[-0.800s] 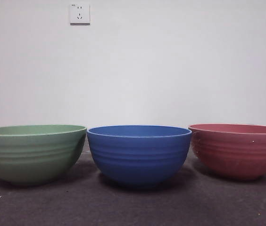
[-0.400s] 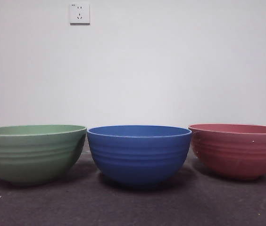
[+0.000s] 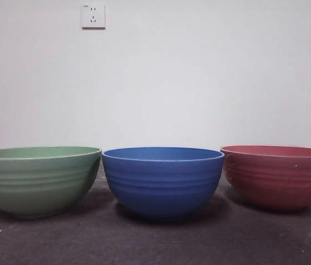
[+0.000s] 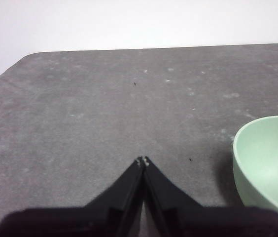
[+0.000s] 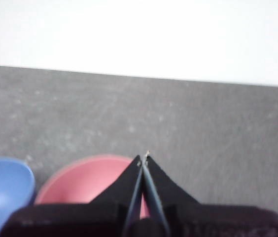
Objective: Pick up the green bowl on the top,put the green bowl on the left,pick up the red bowl in the middle,put the red bowl on the right
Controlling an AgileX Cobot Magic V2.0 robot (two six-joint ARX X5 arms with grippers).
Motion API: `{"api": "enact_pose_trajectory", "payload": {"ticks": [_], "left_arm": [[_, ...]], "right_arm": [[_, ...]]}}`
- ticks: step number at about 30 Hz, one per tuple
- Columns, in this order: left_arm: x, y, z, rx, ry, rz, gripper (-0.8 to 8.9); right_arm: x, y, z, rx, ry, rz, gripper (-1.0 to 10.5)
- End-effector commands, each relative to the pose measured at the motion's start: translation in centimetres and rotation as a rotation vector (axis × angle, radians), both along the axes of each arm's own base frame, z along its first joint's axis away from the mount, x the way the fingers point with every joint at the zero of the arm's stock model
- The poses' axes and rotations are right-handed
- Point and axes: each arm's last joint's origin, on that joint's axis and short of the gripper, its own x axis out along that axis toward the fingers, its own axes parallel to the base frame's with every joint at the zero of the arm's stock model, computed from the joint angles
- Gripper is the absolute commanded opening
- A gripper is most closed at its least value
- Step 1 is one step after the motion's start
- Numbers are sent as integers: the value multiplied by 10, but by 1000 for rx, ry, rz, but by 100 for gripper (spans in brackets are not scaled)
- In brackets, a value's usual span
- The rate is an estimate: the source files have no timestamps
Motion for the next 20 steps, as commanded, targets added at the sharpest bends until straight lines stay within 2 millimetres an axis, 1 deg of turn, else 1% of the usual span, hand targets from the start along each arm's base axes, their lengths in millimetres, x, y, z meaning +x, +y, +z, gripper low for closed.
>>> {"api": "enact_pose_trajectory", "payload": {"ticks": [1, 5, 8, 14, 17, 20], "left_arm": [[1, 0, -4, -6, 11, 4, -3], [1, 0, -4, -6, 11, 4, -3], [1, 0, -4, -6, 11, 4, -3], [1, 0, -4, -6, 11, 4, -3], [1, 0, -4, -6, 11, 4, -4], [1, 0, -4, -6, 11, 4, -3]], "right_arm": [[5, -2, -31, -1, 0, 25, -16], [8, -5, -56, 5, -4, 20, -16], [8, -6, -67, 3, 5, 11, -16], [8, -6, -81, -2, 23, 13, -16], [7, -6, -80, 8, 20, 11, -16], [7, -6, -80, 69, 36, 1, -16]]}}
